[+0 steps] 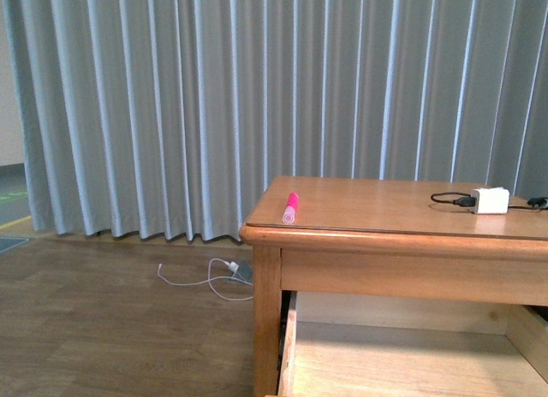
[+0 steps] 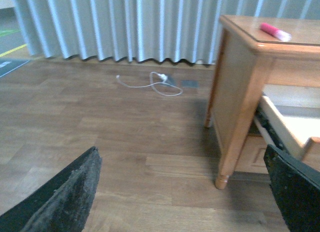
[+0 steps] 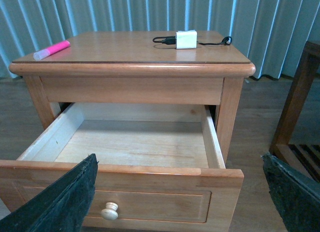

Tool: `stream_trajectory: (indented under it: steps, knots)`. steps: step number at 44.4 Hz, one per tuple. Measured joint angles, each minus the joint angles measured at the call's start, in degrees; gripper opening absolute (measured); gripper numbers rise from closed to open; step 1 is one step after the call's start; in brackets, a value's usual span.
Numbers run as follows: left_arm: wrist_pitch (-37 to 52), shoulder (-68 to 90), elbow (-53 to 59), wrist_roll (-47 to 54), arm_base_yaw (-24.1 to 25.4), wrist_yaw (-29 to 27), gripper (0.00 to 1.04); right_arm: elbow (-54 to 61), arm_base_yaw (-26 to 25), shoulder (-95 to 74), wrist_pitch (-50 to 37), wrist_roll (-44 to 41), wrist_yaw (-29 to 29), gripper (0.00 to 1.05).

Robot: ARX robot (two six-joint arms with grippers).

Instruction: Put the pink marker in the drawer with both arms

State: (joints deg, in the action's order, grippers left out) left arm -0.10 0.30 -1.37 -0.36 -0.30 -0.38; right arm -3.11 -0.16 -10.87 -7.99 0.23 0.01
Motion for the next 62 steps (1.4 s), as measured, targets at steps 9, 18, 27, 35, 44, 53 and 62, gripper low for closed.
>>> stream_trajectory:
  steps: [9,18,27,35,44,53,62]
  knots:
    - [6.3,15.9,-3.4,-7.1,-9.4,-18.6,0.99,0.0,0.0,0.0,0.0,0.0,0.0,0.96]
    - [19.8,39.3,-14.4,-8.4,-11.2,-14.0,0.99,0.0,0.0,0.0,0.0,0.0,0.0,0.96]
    - [29.6,67.1,-29.7,-6.1,-14.1,-9.4,0.99,0.0,0.0,0.0,0.0,0.0,0.0,0.96]
    - [29.4,83.2,-43.7,-3.4,-17.4,-8.0,0.99,0.0,0.0,0.0,0.0,0.0,0.0,0.96]
    - [26.0,97.6,-60.7,-1.7,-19.9,-8.1,0.99,0.0,0.0,0.0,0.0,0.0,0.0,0.96]
    - [20.6,110.9,-78.6,-1.1,-21.2,-8.0,0.99,0.0,0.0,0.0,0.0,0.0,0.0,0.96]
    - [14.6,121.7,-94.9,0.2,-22.3,-8.2,0.99,0.0,0.0,0.0,0.0,0.0,0.0,0.96]
